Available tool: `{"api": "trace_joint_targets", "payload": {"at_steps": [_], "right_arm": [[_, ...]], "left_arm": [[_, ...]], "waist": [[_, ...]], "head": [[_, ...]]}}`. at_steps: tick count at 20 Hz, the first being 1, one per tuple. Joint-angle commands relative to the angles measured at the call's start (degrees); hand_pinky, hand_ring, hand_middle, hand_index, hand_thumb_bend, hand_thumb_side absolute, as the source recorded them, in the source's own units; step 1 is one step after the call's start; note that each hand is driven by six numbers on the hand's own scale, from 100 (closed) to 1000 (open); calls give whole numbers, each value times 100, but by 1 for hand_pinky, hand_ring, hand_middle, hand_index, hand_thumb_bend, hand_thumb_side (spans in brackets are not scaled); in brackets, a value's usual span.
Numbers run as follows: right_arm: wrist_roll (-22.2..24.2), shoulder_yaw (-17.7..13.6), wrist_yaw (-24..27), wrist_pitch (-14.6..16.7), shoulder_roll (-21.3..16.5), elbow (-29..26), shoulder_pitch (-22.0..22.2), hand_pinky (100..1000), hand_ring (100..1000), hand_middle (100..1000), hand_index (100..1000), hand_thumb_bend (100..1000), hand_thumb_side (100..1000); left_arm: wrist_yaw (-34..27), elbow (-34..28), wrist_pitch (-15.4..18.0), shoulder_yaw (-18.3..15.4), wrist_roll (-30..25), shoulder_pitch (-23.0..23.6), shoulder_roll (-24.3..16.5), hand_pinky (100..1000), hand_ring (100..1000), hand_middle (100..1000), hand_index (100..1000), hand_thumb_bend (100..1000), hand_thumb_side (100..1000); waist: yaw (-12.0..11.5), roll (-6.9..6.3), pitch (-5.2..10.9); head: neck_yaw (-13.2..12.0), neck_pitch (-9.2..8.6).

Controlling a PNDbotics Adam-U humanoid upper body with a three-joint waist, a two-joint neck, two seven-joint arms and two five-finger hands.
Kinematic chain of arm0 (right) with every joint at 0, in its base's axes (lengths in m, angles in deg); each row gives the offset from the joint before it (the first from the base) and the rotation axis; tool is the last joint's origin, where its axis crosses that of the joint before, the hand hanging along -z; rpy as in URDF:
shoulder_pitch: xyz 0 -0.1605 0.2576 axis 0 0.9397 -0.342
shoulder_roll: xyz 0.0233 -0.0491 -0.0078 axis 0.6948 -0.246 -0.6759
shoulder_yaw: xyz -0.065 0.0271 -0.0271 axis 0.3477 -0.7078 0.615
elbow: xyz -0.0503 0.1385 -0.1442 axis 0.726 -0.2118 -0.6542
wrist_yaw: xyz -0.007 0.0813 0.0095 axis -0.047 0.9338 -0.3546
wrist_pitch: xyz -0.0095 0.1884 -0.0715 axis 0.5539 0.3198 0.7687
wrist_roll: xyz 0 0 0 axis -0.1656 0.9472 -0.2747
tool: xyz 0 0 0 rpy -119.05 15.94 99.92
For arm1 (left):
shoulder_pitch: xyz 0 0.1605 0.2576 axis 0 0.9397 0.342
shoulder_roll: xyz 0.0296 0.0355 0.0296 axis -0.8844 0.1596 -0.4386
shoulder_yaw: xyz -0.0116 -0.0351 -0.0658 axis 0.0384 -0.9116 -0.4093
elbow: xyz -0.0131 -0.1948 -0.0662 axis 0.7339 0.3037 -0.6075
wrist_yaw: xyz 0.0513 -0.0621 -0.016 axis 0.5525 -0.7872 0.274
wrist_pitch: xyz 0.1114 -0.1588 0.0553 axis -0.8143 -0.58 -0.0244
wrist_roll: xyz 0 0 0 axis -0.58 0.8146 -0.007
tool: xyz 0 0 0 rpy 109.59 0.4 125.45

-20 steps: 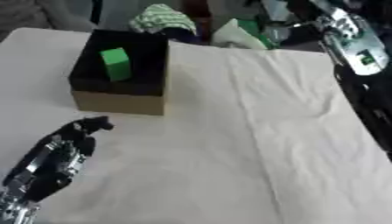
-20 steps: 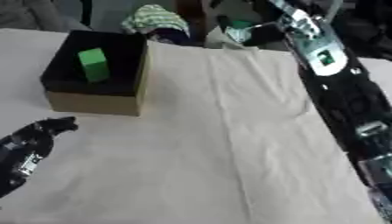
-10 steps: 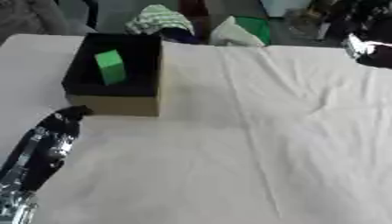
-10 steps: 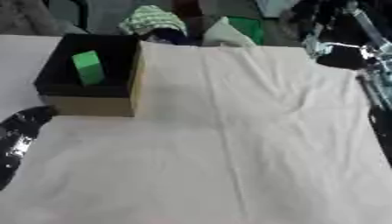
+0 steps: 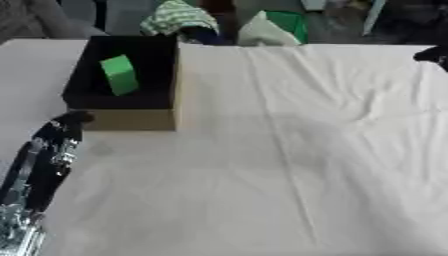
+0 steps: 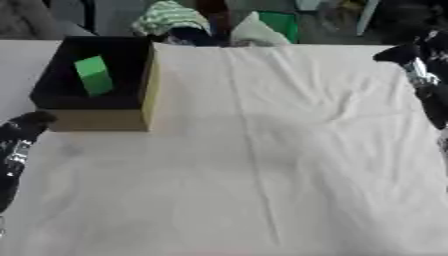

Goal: Pick up objects on the table and place them in the box.

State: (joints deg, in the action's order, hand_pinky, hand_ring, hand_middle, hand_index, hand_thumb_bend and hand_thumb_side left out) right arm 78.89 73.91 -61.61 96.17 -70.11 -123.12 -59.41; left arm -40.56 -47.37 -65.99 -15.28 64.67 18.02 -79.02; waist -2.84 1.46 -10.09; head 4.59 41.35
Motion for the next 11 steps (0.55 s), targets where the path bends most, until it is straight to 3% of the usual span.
{"api": "trace_joint_targets", "payload": {"at_steps": [1,8,9,11], "right_arm": [[-112,-138,-56,-134,85,-254,51,785,652,695,850,100,495],[-53,-163,-265,-257,522,-407,255,785,651,692,849,100,553],[-27,-158,-294,-265,571,-422,282,785,651,692,850,100,522],[20,-159,-345,-274,665,-448,331,785,650,692,849,100,571]], "left_arm": [[46,-125,49,-72,-18,-27,-14,1000,950,728,821,100,650],[32,-166,117,-79,-112,-27,7,1000,950,729,822,100,649],[33,-164,121,-84,-119,-20,14,1000,951,729,822,100,643],[34,-165,126,-89,-129,-19,26,1000,951,730,822,100,650]], "waist": [[21,-18,44],[76,-92,-24],[92,-105,-28],[118,-125,-44]], "head": [[-42,52],[-55,127],[-59,151],[-80,190]]}}
